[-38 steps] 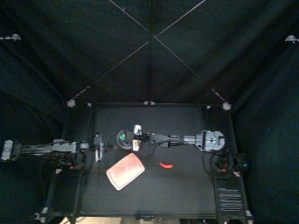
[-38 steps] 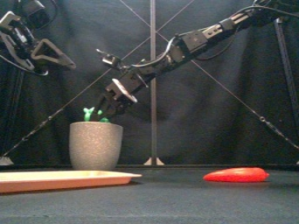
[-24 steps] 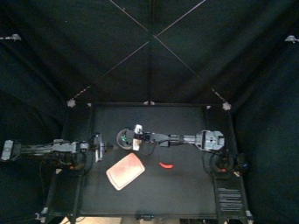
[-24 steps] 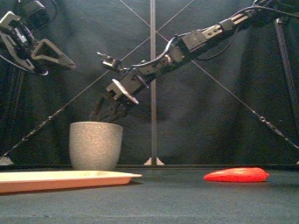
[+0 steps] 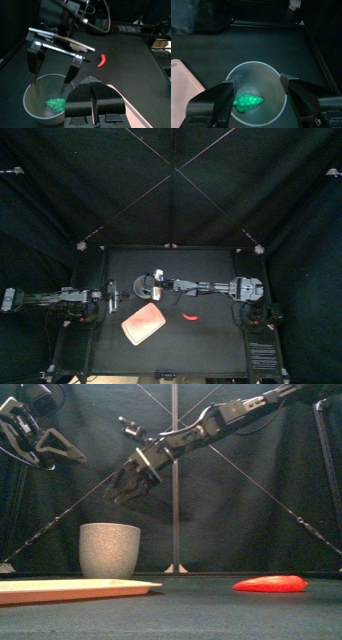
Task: Pick the green grapes then place it in the grey bowl
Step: Drop green grapes in the grey bowl and return to neutral
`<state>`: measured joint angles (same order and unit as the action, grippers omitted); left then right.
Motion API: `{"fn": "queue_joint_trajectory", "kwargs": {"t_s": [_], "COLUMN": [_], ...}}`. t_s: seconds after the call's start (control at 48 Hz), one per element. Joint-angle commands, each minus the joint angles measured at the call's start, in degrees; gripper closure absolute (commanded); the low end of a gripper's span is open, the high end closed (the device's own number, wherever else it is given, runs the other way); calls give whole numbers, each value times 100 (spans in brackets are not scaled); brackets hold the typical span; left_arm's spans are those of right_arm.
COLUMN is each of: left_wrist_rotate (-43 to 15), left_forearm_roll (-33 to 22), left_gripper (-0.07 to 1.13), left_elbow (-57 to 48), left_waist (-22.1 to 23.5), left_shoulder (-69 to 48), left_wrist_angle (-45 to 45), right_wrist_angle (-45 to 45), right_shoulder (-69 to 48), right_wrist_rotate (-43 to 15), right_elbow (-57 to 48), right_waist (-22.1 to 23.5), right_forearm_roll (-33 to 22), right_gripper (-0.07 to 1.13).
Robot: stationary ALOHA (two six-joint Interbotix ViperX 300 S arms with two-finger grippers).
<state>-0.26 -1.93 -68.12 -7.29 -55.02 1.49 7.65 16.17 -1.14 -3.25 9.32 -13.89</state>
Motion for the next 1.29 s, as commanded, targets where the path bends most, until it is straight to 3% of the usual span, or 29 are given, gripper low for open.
{"fn": "queue_joint_trajectory", "kwargs": {"t_s": [0.021, 0.688, 1.292], "left_wrist_rotate": [0, 0, 0], "left_forearm_roll": [-9, -9, -9], "left_gripper": [97, 98, 98], "left_elbow": [70, 88, 26], "left_waist": [-18, -26, -35], "left_shoulder": [26, 9, 0], "left_wrist_angle": [-35, -70, -167], "right_wrist_angle": [-237, -3621, -3823], "right_shoulder": [-738, -3190, -3296], "right_wrist_rotate": [-18, -53, -53], "right_elbow": [-378, -4140, -4570], "right_waist": [-132, -457, -457], "right_forearm_roll": [-105, 615, 1002], "right_gripper": [8, 8, 8]}}
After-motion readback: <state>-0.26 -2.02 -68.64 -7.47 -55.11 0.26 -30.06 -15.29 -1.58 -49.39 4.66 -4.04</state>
